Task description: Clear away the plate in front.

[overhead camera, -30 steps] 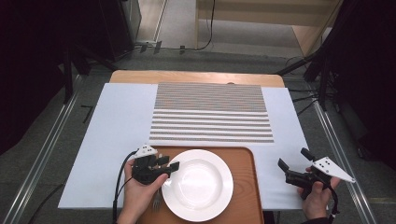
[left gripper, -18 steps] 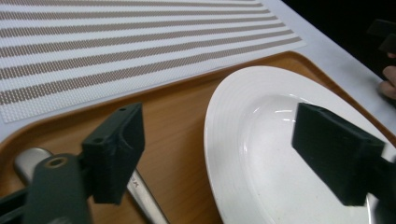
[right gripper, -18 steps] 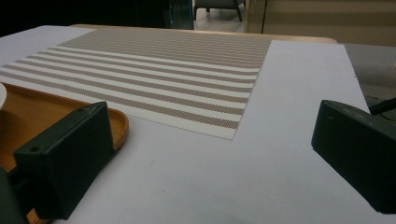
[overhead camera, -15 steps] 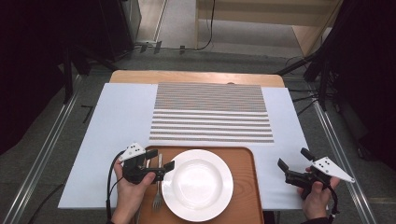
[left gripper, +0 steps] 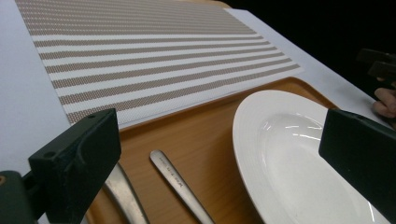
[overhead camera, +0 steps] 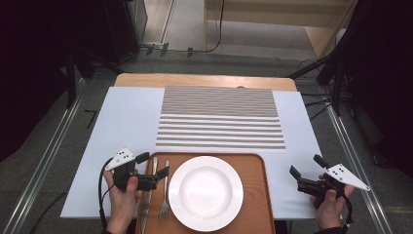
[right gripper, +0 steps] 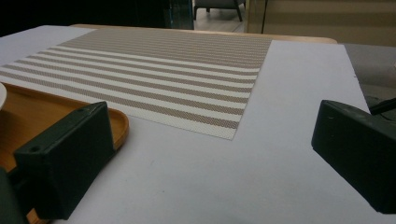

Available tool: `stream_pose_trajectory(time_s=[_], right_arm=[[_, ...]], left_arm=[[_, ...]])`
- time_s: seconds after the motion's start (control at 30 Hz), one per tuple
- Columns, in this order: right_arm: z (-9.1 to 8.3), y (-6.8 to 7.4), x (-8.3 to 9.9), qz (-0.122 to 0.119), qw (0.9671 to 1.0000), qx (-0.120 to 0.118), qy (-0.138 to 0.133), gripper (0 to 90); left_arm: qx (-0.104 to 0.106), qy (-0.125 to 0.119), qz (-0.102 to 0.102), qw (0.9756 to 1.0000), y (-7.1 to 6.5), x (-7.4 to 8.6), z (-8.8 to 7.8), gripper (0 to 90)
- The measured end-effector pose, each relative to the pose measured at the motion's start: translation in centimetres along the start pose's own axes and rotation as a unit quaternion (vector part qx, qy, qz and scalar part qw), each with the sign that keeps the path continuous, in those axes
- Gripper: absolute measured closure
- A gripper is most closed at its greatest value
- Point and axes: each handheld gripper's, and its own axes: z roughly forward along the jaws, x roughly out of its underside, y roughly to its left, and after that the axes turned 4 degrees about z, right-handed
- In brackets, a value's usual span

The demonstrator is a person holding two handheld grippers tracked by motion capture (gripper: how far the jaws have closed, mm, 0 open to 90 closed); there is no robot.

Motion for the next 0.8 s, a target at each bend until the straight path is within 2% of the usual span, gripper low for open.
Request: stream_pose_trajectory(time_s=[0.17,0.8], right_arm=[[0.0,0.0,0.0,0.000,1.0000,0.000,0.000,0.0],[0.0,0.0,0.0,0.000,1.0000,-0.001,0.000,0.0]], left_arm=[[-0.021,-0.009,0.008,0.9997,0.8,0.1,-0.9,0.0],[-0.069,-0.028,0.002,0.9972,4.2,1.4,-4.4,0.0]])
